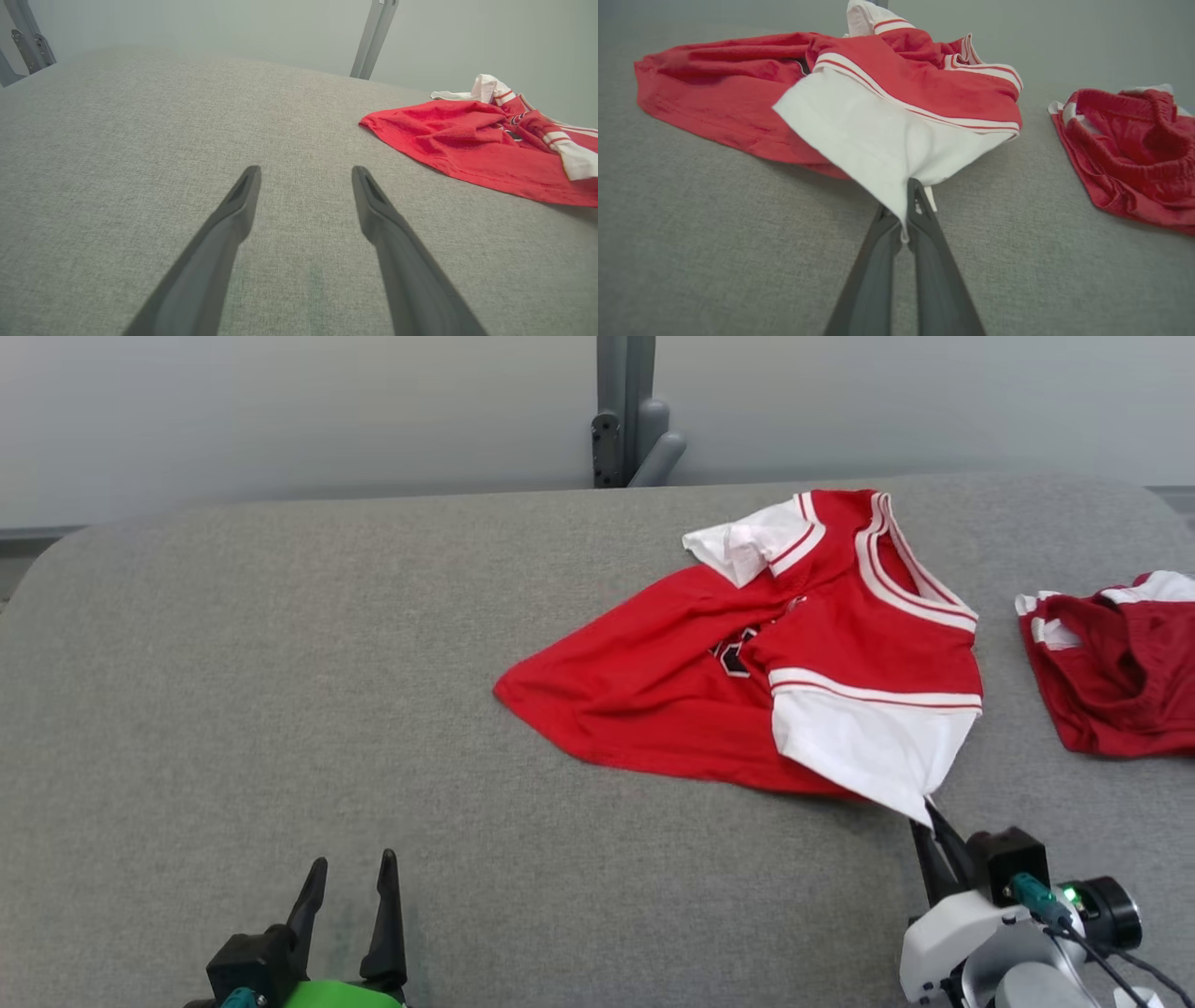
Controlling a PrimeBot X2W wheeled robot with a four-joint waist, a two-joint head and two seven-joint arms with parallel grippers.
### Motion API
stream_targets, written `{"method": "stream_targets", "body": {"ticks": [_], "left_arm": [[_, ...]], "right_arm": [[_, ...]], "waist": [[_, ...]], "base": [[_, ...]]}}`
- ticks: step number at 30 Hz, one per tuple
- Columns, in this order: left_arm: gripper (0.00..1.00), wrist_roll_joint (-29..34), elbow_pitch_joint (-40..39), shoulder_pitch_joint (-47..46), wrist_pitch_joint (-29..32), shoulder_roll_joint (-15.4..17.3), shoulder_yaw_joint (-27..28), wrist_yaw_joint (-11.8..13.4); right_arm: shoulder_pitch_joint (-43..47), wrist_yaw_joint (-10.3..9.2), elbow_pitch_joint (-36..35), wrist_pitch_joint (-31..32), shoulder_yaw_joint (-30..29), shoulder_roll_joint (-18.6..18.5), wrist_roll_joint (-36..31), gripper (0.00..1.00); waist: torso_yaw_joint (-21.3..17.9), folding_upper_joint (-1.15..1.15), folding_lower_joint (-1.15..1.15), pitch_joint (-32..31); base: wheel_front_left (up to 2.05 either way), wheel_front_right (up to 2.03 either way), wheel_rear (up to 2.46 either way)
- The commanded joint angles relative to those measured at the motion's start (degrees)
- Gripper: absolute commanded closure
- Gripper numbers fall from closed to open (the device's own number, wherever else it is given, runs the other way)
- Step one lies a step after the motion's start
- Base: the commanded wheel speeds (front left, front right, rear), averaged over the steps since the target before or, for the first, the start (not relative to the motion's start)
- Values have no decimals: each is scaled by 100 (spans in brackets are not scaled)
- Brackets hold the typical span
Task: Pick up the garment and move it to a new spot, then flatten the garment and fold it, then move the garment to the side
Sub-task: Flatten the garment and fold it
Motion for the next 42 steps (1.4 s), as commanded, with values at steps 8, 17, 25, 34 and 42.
{"method": "stream_targets", "body": {"ticks": [8, 17, 25, 34, 42], "left_arm": [[0, 14, -6, 132, -16, 20, -159, -12], [0, 105, -28, 54, -16, 19, -223, -34], [0, 62, -109, -286, -16, 18, -560, -76], [0, -45, 543, -1129, -9, 22, -1246, -134], [0, 155, 1499, -1766, -9, 25, -1386, 68]], "right_arm": [[786, -7, -69, 22, 505, -69, 270, 100], [760, -7, -532, -11, 373, 29, 506, 0], [770, -7, -1201, -13, 430, 71, 562, 0], [431, -7, -1389, -14, 508, 107, 584, 0], [283, -7, -1446, -15, 396, 134, 597, 0]], "waist": [[-492, 55, 0, -402], [-469, 55, 0, -292], [-762, 55, 0, 33], [-1338, 55, 0, 576], [-1838, 55, 0, 917]], "base": [[0, 0, 0], [0, 0, 0], [0, 0, 0], [0, 0, 0], [0, 0, 0]]}}
